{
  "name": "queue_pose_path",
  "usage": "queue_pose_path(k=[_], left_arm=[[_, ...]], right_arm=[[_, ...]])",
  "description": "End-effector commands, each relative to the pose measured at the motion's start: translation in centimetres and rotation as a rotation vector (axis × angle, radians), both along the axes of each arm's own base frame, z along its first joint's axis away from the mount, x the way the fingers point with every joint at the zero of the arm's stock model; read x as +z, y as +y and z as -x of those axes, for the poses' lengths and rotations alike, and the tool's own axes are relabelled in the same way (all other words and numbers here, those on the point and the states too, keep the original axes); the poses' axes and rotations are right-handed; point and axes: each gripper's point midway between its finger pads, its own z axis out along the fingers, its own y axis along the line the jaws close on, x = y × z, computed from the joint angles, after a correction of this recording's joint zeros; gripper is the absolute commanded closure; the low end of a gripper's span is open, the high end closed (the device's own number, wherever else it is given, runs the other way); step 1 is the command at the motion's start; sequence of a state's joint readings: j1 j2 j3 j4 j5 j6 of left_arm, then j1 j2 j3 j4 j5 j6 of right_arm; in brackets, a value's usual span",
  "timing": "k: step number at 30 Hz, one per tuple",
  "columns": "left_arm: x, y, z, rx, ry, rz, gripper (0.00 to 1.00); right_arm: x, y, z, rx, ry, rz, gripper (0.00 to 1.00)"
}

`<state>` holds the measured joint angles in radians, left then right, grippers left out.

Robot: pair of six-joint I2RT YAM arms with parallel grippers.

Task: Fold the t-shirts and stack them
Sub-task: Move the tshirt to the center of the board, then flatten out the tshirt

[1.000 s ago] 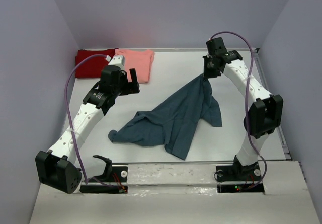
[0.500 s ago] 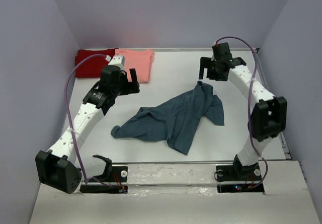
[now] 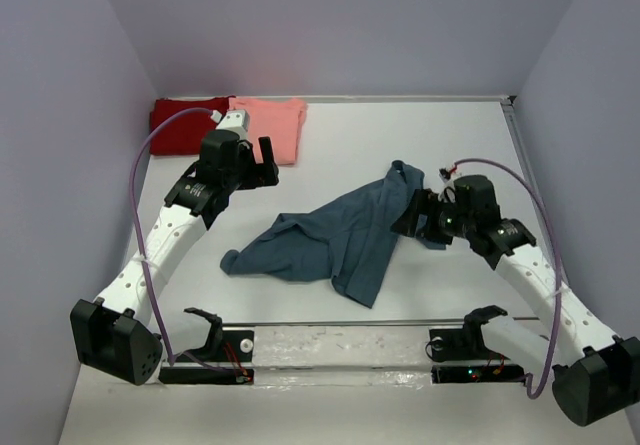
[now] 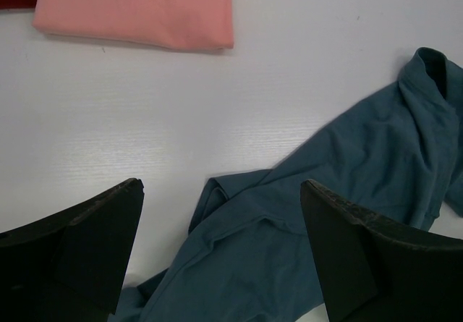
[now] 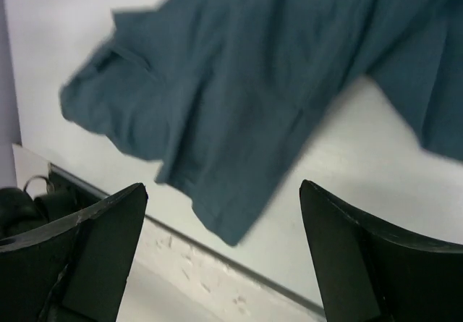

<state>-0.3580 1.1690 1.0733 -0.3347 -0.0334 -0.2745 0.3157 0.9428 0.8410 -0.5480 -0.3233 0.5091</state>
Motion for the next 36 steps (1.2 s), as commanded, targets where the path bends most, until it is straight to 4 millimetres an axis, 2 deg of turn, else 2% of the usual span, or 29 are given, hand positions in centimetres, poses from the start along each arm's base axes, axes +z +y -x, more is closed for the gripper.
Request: queue_pose_path(k=[1,2,3,5,6,12,14,17,21,22,24,27,30,34,36], left_arm=[[0.6,-0.1,-0.1,-0.015,-0.023,0.004,0.01],[0.7,-0.1,-0.1,-0.014,-0.024,0.005,0.01],[0.7,-0.1,-0.1,-0.013,-0.025,0.005,0.01],[0.6,-0.1,-0.1,-0.013,-0.023,0.004,0.01],[0.5,-0.1,-0.1,-0.015,-0.022,0.003,0.01],[0.5,0.0,-0.1,-0.011,-0.022,0.003,0.01],[0.6,-0.1,-0.1,-0.011,-0.022,0.004,0.01],[0.3,0.0,-0.1,-0.01,-0.015,-0.001,0.01],[0.3,0.0,-0.2,-0.008,-0.014,-0.003,0.01],[0.2,0.1,-0.2,-0.006,-0.014,-0.006,0.01],[0.1,0.1,-0.2,-0.004,-0.011,-0.008,0.01],[0.2,0.2,-0.2,-0.003,-0.015,-0.009,0.01],[0.1,0.2,-0.2,-0.001,-0.01,-0.011,0.01],[0.2,0.2,-0.2,-0.003,-0.013,-0.01,0.01],[0.2,0.2,-0.2,-0.003,-0.013,-0.01,0.01]], right_arm=[[-4.7,1.2,3.2,-0.021,0.144,-0.121,0.09],[-5.4,1.3,3.7,-0.018,0.152,-0.123,0.09],[-7.0,1.1,4.5,-0.033,0.193,-0.122,0.09],[-7.7,1.3,5.2,-0.032,0.205,-0.147,0.1],[-8.8,1.6,6.0,-0.029,0.239,-0.162,0.12],[-11.0,2.9,8.0,-0.018,0.3,-0.183,0.13],[-12.3,3.4,8.8,-0.017,0.329,-0.173,0.14],[-14.0,5.5,10.8,0.045,0.369,-0.148,0.14],[-15.3,7.8,11.4,0.049,0.391,-0.111,0.14],[-16.2,8.8,11.9,0.062,0.407,-0.075,0.14],[-15.8,9.8,11.9,0.08,0.398,-0.09,0.14],[-16.3,11.0,11.6,0.088,0.403,-0.087,0.16],[-16.5,11.0,11.2,0.068,0.398,-0.073,0.18],[-16.1,10.6,11.1,0.055,0.39,-0.063,0.25],[-16.3,9.7,11.5,0.044,0.398,-0.019,0.25]])
